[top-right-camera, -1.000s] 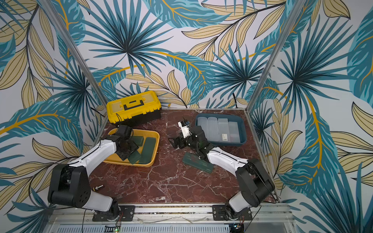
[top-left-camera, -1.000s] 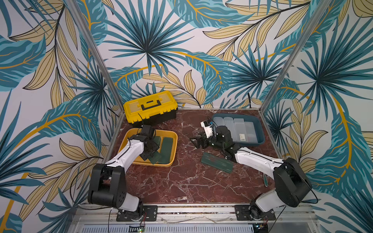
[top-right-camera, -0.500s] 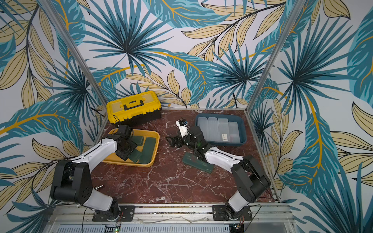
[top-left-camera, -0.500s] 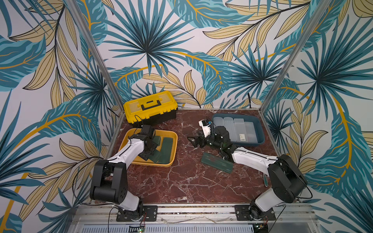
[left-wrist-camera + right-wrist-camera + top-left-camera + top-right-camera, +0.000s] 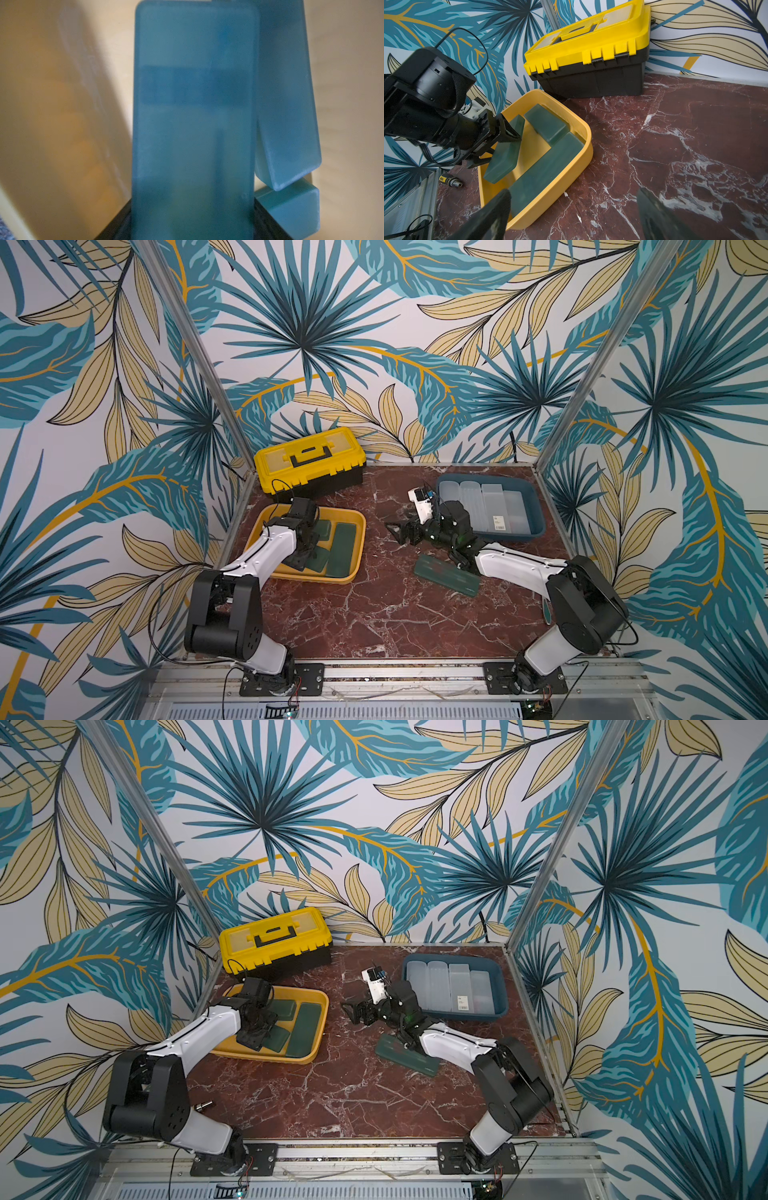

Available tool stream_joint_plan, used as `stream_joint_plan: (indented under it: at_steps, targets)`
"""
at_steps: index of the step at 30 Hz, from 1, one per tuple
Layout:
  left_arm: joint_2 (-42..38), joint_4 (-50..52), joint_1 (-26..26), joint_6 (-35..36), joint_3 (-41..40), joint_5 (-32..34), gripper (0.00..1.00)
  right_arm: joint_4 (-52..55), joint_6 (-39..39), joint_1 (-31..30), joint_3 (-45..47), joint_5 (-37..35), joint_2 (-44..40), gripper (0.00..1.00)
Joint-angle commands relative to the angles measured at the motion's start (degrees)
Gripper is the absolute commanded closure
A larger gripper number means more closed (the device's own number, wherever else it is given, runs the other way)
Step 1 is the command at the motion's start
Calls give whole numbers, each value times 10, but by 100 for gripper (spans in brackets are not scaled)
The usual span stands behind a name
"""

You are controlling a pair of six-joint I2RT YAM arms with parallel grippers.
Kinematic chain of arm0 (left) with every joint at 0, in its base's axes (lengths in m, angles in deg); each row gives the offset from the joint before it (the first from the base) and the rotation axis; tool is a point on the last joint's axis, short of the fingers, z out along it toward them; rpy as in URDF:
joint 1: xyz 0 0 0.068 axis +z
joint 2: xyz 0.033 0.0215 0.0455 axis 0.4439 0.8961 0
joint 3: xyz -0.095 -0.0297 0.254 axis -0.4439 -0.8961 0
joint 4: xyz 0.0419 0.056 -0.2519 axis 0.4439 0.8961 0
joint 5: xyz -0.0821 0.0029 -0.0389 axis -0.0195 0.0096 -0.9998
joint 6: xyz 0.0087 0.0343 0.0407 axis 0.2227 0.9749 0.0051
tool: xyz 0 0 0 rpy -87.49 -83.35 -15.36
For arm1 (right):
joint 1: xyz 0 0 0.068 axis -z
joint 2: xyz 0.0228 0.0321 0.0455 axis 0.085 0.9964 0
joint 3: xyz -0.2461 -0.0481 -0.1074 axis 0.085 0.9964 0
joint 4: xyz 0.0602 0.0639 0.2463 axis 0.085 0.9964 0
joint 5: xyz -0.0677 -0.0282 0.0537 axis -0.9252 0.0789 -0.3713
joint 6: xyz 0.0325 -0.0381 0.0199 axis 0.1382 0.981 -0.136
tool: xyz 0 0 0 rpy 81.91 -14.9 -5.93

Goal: Place the pencil cases by color into the storage box
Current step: Place the pencil case at the storage box.

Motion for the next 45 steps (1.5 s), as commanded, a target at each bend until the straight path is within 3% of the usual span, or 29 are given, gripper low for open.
stream_joint_plan:
  at_steps: [1, 17, 29, 45]
  targets:
    - [15, 13, 6, -18, 7, 31, 38, -15, -4, -4, 9, -1, 11, 6]
    - [116, 18, 8, -38, 69, 38, 37, -2, 6, -4, 7, -9, 22, 6]
    - [136, 18, 8, -46, 75, 53, 34, -2, 6, -4, 3, -11, 34, 6]
    - [137, 18, 7, -21, 93, 58, 3, 1, 5, -4, 7, -17, 29, 6]
